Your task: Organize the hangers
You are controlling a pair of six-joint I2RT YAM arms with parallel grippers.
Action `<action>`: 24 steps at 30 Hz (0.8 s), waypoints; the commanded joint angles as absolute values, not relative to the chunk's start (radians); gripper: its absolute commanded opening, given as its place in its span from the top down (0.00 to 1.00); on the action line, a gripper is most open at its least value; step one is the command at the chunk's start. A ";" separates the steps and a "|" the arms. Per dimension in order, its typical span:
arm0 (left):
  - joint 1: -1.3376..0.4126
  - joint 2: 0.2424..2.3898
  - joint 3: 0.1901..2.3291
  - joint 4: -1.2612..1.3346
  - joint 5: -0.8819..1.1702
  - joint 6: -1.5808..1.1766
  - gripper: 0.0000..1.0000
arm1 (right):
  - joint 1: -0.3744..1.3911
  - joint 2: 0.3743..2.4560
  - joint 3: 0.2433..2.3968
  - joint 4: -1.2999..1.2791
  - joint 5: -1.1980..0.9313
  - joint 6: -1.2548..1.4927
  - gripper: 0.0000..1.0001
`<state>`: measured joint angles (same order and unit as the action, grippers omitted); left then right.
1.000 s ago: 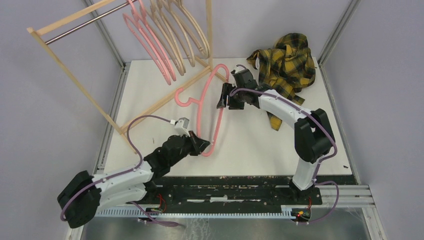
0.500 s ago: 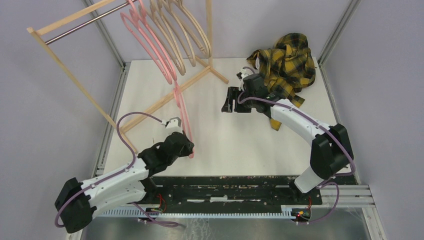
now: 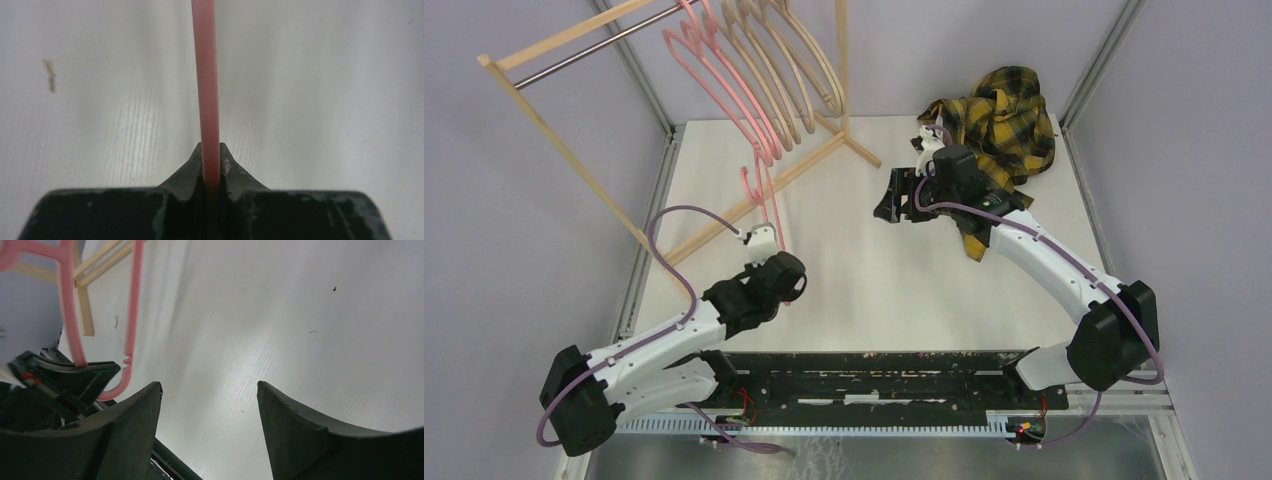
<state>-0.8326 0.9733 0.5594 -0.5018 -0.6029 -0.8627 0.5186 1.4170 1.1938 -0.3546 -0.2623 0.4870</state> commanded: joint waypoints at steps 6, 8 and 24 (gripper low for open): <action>-0.793 0.884 0.786 -0.786 -0.882 -0.814 0.97 | 0.516 1.446 1.185 -0.325 -0.272 0.463 0.23; -0.754 0.908 0.813 -0.808 -0.875 -0.767 0.97 | 0.517 1.445 1.180 -0.326 -0.270 0.463 0.23; -0.370 0.957 1.049 -0.642 -0.745 -0.390 0.97 | 0.492 1.421 1.175 -0.378 -0.240 0.445 0.22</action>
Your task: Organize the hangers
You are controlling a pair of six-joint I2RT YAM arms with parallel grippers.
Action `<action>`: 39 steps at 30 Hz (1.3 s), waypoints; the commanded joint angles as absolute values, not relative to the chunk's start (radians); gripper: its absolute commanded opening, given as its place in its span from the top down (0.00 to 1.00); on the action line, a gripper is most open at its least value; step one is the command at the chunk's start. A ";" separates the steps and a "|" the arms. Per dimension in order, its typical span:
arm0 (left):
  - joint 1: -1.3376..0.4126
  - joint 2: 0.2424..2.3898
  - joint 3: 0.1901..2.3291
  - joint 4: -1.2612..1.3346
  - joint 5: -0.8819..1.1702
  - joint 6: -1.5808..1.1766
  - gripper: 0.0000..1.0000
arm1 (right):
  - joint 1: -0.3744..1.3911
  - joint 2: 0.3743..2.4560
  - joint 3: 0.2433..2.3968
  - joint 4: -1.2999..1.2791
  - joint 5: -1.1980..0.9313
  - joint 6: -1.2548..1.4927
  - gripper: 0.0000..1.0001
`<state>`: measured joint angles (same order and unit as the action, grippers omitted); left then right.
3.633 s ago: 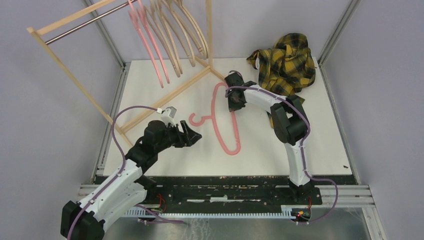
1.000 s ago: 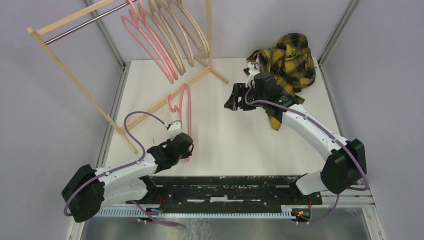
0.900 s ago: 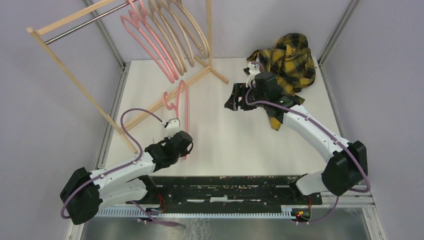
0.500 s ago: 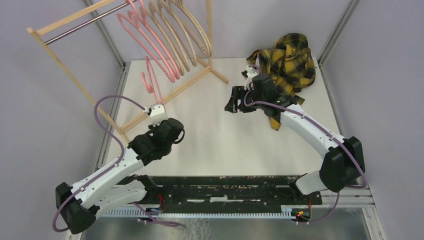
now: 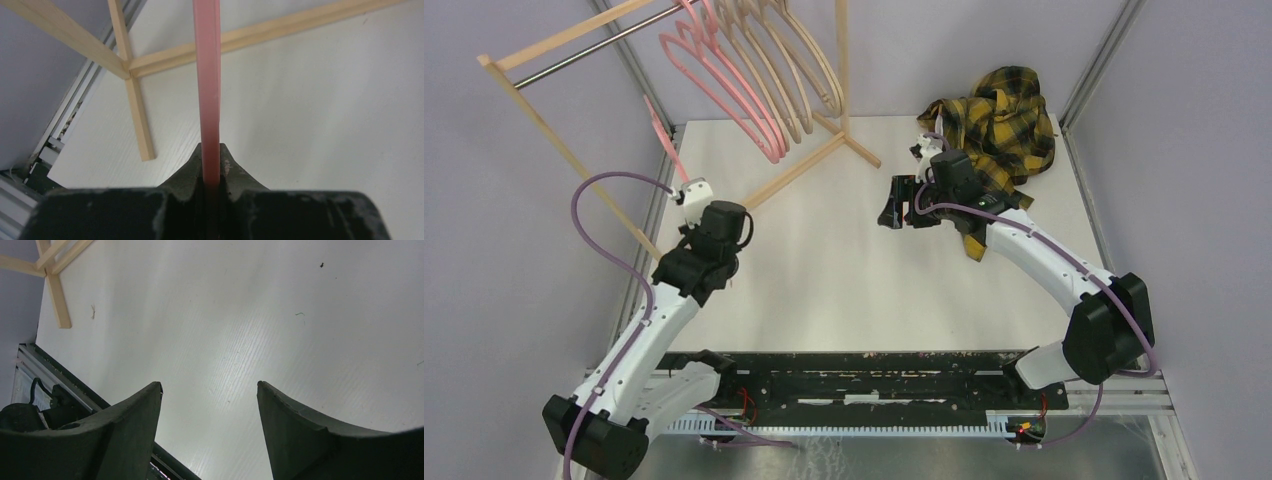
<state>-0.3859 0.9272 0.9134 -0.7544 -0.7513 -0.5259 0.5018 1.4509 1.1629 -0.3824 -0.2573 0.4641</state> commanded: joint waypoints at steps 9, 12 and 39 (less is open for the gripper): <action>-0.364 1.086 1.314 -0.627 -0.780 -0.280 0.97 | 0.479 1.446 1.191 -0.395 -0.238 0.445 0.23; -0.356 1.122 1.368 -0.612 -0.778 -0.256 0.97 | 0.475 1.452 1.198 -0.400 -0.240 0.442 0.22; -0.163 1.267 1.461 -0.582 -0.586 -0.248 0.97 | 0.451 1.492 1.201 -0.423 -0.262 0.430 0.23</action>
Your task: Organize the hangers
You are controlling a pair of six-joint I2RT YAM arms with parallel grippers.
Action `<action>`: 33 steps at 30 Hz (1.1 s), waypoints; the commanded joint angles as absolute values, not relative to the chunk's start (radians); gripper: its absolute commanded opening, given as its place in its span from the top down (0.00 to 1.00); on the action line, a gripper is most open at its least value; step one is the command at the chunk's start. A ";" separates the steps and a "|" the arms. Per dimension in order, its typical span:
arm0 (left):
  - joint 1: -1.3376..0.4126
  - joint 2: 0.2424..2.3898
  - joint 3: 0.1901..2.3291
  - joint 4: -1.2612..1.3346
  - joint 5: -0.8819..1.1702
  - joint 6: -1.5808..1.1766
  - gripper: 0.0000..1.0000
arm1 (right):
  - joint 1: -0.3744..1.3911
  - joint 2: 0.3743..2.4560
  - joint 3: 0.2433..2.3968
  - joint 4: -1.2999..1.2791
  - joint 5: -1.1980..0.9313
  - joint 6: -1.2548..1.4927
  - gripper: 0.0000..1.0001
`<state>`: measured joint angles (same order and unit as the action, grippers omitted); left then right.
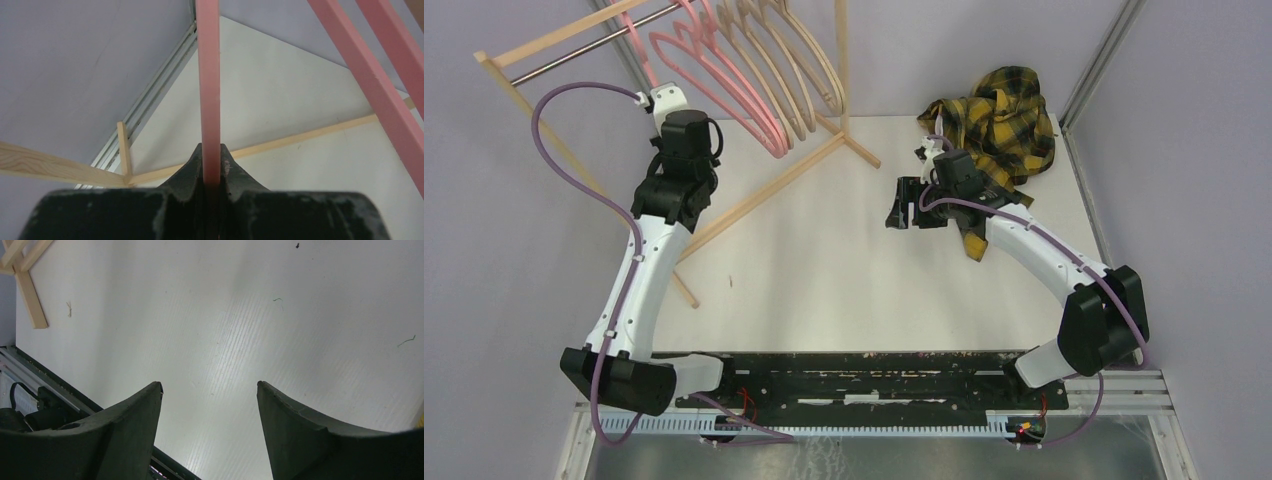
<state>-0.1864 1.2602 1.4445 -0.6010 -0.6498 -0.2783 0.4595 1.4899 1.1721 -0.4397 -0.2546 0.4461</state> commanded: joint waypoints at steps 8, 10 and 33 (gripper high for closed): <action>-0.163 1.186 1.376 -0.528 -0.426 -0.243 0.50 | 0.450 1.503 1.191 -0.415 -0.260 0.436 0.20; -0.163 1.162 1.374 -0.532 -0.406 -0.241 0.41 | 0.450 1.501 1.188 -0.410 -0.259 0.437 0.19; -0.194 0.780 0.838 -0.458 -0.144 -0.379 0.01 | 0.450 1.445 1.095 -0.362 -0.104 0.365 0.00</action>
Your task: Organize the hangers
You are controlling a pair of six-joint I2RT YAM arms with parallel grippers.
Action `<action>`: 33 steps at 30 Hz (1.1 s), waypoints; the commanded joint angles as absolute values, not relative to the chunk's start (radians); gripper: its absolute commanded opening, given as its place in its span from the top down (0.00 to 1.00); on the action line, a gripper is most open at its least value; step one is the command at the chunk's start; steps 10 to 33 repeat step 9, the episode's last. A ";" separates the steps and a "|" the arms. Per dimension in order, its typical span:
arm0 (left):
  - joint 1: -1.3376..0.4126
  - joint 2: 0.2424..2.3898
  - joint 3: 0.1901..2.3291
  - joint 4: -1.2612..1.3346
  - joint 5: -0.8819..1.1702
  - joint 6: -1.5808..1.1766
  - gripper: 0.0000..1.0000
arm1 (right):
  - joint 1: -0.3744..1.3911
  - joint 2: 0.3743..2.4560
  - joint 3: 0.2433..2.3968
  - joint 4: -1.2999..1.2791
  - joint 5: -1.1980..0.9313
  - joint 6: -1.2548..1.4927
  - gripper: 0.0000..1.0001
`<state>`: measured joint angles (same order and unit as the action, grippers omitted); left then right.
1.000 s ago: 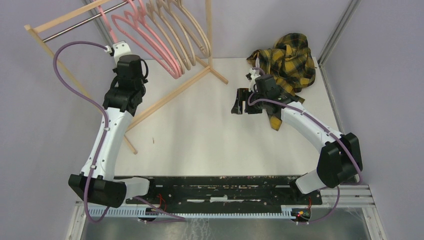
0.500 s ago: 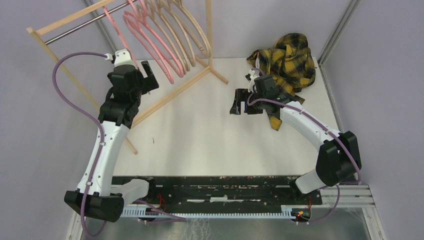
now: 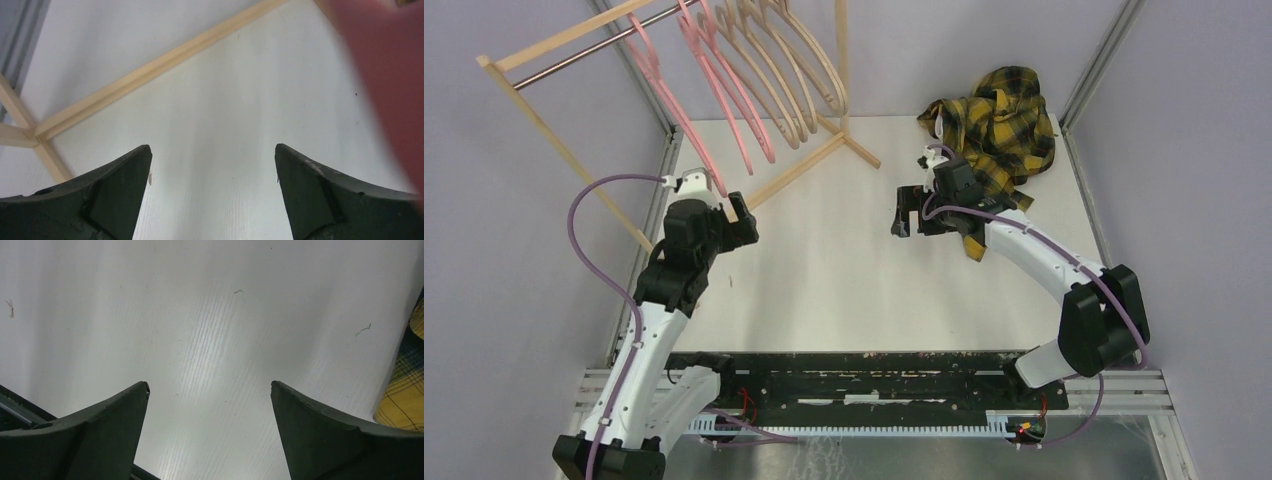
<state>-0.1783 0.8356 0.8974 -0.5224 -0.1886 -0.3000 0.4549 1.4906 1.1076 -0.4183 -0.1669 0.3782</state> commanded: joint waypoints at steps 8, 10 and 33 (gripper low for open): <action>-0.252 0.783 0.722 -0.384 -0.139 -0.399 0.01 | 0.451 1.437 1.036 -0.332 -0.079 0.341 0.00; -0.259 0.790 0.713 -0.375 -0.145 -0.398 0.01 | 0.451 1.428 1.022 -0.321 -0.068 0.342 0.00; -0.259 0.790 0.713 -0.375 -0.145 -0.398 0.01 | 0.451 1.428 1.022 -0.321 -0.068 0.342 0.00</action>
